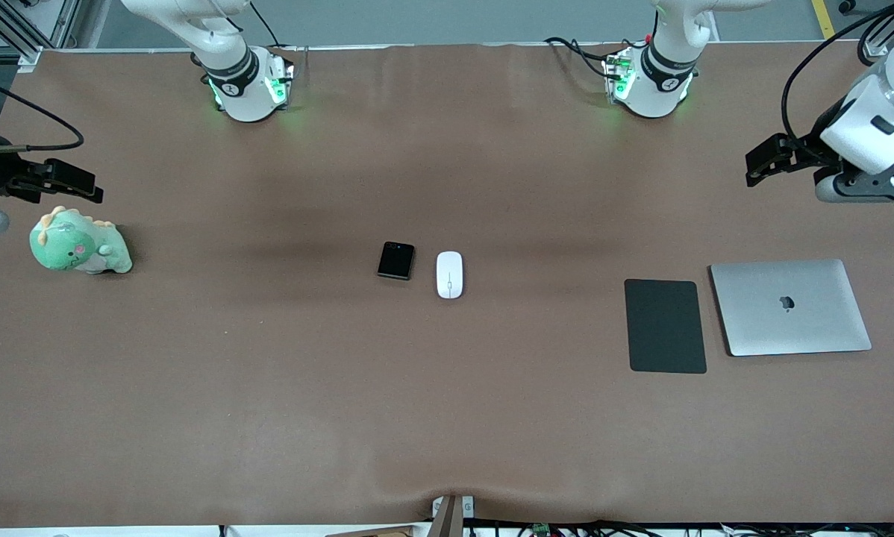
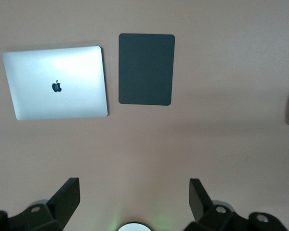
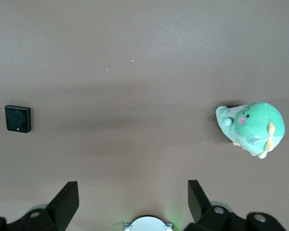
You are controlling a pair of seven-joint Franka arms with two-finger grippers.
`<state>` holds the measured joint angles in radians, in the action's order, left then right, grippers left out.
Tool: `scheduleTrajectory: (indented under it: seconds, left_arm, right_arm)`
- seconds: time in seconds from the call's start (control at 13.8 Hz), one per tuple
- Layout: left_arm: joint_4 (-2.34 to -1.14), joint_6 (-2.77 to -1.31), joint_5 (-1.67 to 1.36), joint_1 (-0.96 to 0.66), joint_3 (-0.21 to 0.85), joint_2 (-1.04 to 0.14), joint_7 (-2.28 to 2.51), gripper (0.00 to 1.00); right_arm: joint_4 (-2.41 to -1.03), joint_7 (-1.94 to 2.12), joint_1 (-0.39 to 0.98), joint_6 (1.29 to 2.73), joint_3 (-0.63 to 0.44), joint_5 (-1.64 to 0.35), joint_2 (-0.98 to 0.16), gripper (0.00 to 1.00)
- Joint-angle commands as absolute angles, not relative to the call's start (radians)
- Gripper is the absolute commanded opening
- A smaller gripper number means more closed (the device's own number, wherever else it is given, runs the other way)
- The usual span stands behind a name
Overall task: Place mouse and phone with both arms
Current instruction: 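Move the left gripper toward the white mouse while the right gripper lowers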
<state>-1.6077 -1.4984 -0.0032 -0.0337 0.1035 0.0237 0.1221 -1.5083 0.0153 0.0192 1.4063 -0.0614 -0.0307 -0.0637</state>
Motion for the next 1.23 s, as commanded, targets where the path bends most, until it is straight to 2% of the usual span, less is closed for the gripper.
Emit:
scheduleTrajectory:
  seconds: [0.0, 0.58, 0.87, 1.16]
  left_arm:
    - [-1.589, -1.499, -0.076, -0.038, 0.112, -0.027, 0.153, 1.0]
    - [-1.562, -1.646, -0.173, -0.1, 0.121, -0.104, 0.388, 1.0]
    - [-1.563, -1.696, -0.175, -0.205, 0.121, -0.12, 0.538, 1.0]
    - [-1.562, -1.765, -0.172, -0.308, 0.121, -0.184, 0.626, 1.0]
  right_arm:
    - [-1.499, 0.02, 0.018, 1.396, -0.057, -0.014, -0.081, 1.0]
    - [-1.502, 0.012, 0.012, 1.397, -0.057, -0.017, -0.097, 1.0]
    - [-1.503, 0.011, 0.017, 1.402, -0.057, -0.02, -0.116, 1.0]
    - [-1.502, 0.011, 0.026, 1.416, -0.057, -0.029, -0.147, 1.0]
